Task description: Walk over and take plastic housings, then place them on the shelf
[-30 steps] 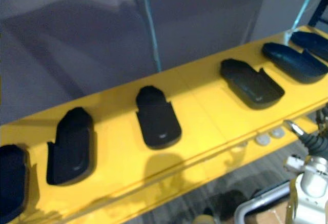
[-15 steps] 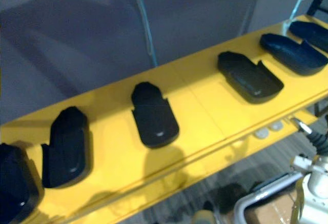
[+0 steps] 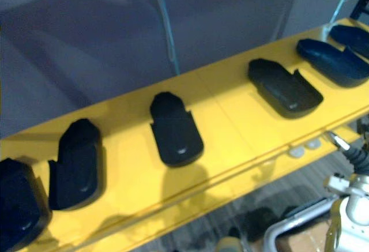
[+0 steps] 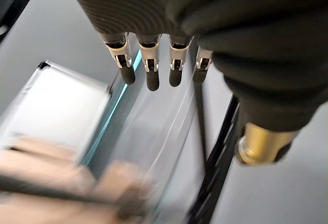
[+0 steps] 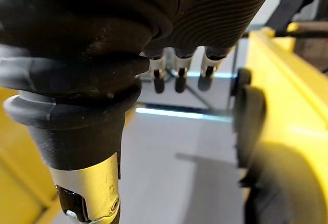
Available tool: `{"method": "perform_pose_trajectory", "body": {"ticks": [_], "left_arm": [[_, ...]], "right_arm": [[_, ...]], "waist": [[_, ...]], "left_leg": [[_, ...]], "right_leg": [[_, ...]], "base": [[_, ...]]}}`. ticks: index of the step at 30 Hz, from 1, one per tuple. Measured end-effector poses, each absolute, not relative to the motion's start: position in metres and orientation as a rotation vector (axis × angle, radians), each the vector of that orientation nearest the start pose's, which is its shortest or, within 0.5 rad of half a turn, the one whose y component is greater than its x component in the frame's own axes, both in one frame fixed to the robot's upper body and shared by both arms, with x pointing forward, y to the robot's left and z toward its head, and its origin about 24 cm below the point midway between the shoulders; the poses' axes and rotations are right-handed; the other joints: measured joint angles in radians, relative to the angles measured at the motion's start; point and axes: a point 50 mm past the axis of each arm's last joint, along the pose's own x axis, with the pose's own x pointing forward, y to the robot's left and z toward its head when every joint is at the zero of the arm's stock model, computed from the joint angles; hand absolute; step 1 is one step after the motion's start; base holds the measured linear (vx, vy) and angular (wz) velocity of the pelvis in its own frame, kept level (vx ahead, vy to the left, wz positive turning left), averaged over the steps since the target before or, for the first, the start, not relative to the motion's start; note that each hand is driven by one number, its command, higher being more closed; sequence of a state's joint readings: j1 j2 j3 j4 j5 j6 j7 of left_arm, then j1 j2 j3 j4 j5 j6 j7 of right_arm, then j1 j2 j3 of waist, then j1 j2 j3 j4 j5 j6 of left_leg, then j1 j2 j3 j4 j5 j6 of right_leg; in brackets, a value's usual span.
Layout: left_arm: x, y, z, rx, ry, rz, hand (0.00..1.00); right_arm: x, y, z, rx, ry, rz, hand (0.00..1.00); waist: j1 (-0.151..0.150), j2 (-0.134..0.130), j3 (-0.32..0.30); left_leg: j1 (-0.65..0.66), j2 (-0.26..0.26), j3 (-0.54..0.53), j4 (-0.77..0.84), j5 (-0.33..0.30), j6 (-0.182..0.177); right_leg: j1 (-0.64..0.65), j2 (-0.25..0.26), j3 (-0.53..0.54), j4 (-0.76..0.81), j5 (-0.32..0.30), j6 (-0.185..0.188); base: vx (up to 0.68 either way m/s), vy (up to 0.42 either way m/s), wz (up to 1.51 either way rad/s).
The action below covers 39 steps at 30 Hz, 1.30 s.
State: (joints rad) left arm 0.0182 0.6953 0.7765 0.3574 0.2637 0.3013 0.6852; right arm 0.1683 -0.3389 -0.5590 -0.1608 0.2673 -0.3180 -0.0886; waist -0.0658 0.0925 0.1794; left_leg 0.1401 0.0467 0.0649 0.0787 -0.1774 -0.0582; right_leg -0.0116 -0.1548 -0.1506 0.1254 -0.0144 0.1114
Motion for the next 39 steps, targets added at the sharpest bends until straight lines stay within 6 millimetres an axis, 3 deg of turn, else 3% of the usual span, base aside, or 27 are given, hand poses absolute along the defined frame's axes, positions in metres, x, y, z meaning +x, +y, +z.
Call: {"method": "perform_pose_trajectory", "body": {"ticks": [4,6,8,9,14,15,17,19,23,29,32,35,38,39], "left_arm": [[0.142,0.426,0.173,0.645,-0.314,1.620,0.00],[0.144,0.393,0.181,0.465,-0.578,1.545,0.00],[0.141,0.371,0.180,0.330,-0.716,1.477,0.00],[0.134,0.350,0.180,0.263,-0.822,1.417,0.00],[0.120,0.317,0.183,0.258,-0.967,1.288,0.00],[0.117,0.313,0.185,0.275,-0.988,1.262,0.00],[0.114,0.309,0.185,0.299,-1.001,1.256,0.00],[0.111,0.305,0.184,0.362,-0.994,1.268,0.00],[0.105,0.302,0.182,0.482,-0.965,1.263,0.00],[0.096,0.299,0.175,0.437,-0.976,1.217,0.00],[0.094,0.297,0.177,0.422,-1.003,1.179,0.00],[0.093,0.291,0.180,0.411,-1.058,1.143,0.00],[0.095,0.284,0.184,0.364,-1.117,1.092,0.00],[0.096,0.281,0.187,0.350,-1.136,1.067,0.00]], "right_arm": [[0.170,-0.311,0.145,-0.217,-0.625,-0.516,0.00],[0.174,-0.295,0.157,-0.207,-0.721,-0.443,0.00],[0.177,-0.285,0.163,-0.185,-0.766,-0.390,0.00],[0.183,-0.276,0.167,-0.149,-0.796,-0.329,0.00],[0.197,-0.252,0.183,-0.004,-0.906,-0.142,0.00],[0.205,-0.239,0.187,0.040,-0.930,-0.065,0.00],[0.212,-0.225,0.190,0.095,-0.945,0.004,0.00],[0.222,-0.206,0.191,0.147,-0.944,0.087,0.00],[0.248,-0.161,0.191,0.209,-0.900,0.286,0.00],[0.263,-0.131,0.185,0.177,-0.812,0.353,0.00],[0.264,-0.127,0.183,0.151,-0.797,0.348,0.00],[0.262,-0.128,0.178,0.161,-0.774,0.333,0.00],[0.257,-0.124,0.165,0.167,-0.723,0.350,0.00],[0.255,-0.124,0.160,0.162,-0.705,0.349,0.00]], "waist": [[0.001,-0.001,-0.001],[0.001,-0.002,-0.001],[0.001,-0.006,0.001],[0.004,-0.013,0.003],[0.034,-0.026,0.000],[0.054,-0.031,-0.007],[0.059,-0.041,-0.013],[0.083,-0.054,-0.016],[0.168,-0.087,-0.035],[0.257,-0.109,-0.030],[0.265,-0.121,-0.032],[0.240,-0.135,-0.038],[0.237,-0.156,-0.049],[0.220,-0.165,-0.055]], "left_leg": [[0.002,0.000,0.001,-0.001,0.000,0.000],[0.006,0.002,0.002,-0.001,0.000,0.000],[0.019,0.004,0.002,-0.003,0.000,0.000],[0.035,0.008,0.002,-0.002,-0.001,-0.002],[0.034,0.014,-0.025,0.001,-0.003,-0.004],[0.023,0.014,-0.039,0.002,-0.002,-0.004],[-0.004,0.009,-0.080,0.018,-0.002,-0.005],[-0.019,0.007,-0.120,0.026,0.000,-0.008],[-0.070,-0.008,-0.221,0.038,0.020,-0.022],[-0.113,-0.029,-0.305,0.068,0.039,-0.044],[-0.118,-0.039,-0.297,0.060,0.043,-0.038],[-0.121,-0.025,-0.201,0.050,0.043,-0.022],[-0.107,-0.027,-0.139,0.041,0.042,-0.013],[-0.107,-0.029,-0.129,0.035,0.041,-0.010]], "right_leg": [[0.012,0.000,-0.006,-0.016,0.007,0.002],[0.017,0.000,-0.006,-0.019,0.008,0.002],[0.032,0.000,-0.009,-0.026,0.008,0.002],[0.053,0.002,-0.014,-0.034,0.008,0.002],[0.084,0.005,-0.053,-0.055,0.012,0.000],[0.087,0.003,-0.075,-0.059,0.012,0.000],[0.097,0.000,-0.112,-0.066,0.012,0.000],[0.118,-0.001,-0.155,-0.079,0.012,0.000],[0.145,-0.002,-0.257,-0.105,0.011,-0.002],[0.210,-0.008,-0.370,-0.120,-0.003,-0.024],[0.207,-0.034,-0.370,-0.086,-0.034,-0.017],[0.184,-0.057,-0.356,-0.040,-0.056,-0.023],[0.164,-0.068,-0.309,-0.029,-0.052,-0.017],[0.153,-0.072,-0.296,-0.027,-0.049,-0.014]], "base": [[0.01,0.007,0.02],[0.00,0.000,0.00],[0.00,0.000,0.00],[0.00,0.000,0.00],[-0.01,-0.015,0.18],[-0.03,-0.021,0.36],[-0.03,-0.038,0.61],[-0.01,-0.050,0.72],[0.02,-0.032,0.68],[0.03,0.008,0.80],[-0.02,0.055,0.18],[-0.05,0.061,-0.07],[0.00,0.078,-0.38],[0.04,0.065,-0.27]]}}
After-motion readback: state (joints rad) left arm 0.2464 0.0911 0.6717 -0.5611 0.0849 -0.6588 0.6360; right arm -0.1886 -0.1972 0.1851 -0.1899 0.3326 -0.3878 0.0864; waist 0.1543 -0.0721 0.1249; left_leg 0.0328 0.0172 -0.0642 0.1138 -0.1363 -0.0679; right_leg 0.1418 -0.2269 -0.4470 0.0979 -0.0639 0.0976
